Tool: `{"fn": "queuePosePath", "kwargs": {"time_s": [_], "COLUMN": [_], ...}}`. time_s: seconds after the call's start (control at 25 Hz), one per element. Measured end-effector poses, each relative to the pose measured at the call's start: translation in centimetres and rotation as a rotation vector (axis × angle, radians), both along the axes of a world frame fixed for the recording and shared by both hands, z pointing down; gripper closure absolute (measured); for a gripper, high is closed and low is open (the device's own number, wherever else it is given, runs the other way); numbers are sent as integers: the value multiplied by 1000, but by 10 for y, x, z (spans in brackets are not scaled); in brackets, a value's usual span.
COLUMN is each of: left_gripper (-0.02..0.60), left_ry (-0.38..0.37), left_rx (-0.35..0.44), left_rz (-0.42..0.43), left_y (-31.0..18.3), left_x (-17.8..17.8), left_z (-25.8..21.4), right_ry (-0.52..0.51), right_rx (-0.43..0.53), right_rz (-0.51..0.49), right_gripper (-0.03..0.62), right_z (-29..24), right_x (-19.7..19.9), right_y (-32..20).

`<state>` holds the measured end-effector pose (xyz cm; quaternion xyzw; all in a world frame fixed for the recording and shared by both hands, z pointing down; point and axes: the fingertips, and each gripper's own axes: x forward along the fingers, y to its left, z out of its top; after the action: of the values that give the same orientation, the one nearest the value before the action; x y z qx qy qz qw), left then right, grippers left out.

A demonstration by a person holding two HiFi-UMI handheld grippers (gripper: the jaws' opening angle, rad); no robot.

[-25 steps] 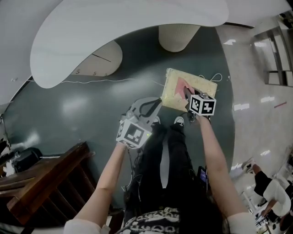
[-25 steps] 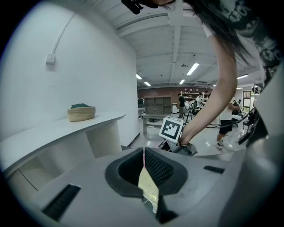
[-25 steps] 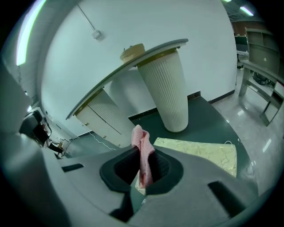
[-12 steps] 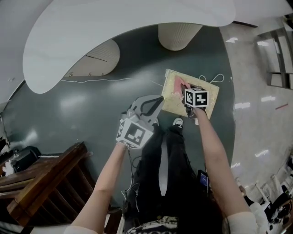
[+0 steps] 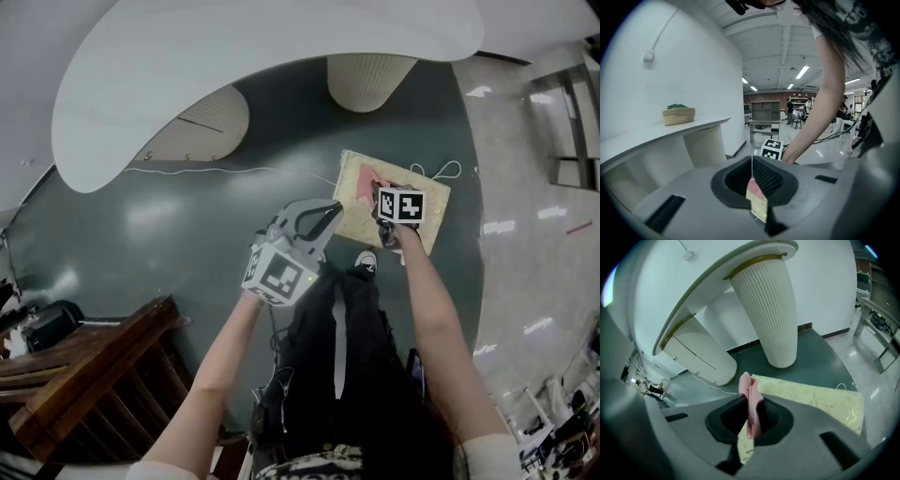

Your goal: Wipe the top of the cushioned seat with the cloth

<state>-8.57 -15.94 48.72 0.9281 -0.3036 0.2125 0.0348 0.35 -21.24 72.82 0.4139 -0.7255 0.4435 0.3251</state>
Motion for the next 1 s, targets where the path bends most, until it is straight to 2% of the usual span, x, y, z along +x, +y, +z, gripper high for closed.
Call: {"fn": "queuePosePath", "kwargs": {"time_s": [0.16,0.28,0.44,1.0], "left_gripper": [572,572,572,572], "left_ry": [-9,-25,-29,-19], "left_rx": [-5,-15,-32,-65], "left_rz": [8,18,30,120], "left_y": [1,6,14,25], "left_x": [3,4,9,71], "left_z": [11,20,26,31], "right_ry": [-36,-25,5,203], "right_rx": [-9,-15,-17,-75], "right_rz": [24,22,51,263], "right_gripper": [583,583,583,583], "right_z": [16,28,37,42], "right_x": [-2,2,27,234], "right_y": [2,6,7,45]}}
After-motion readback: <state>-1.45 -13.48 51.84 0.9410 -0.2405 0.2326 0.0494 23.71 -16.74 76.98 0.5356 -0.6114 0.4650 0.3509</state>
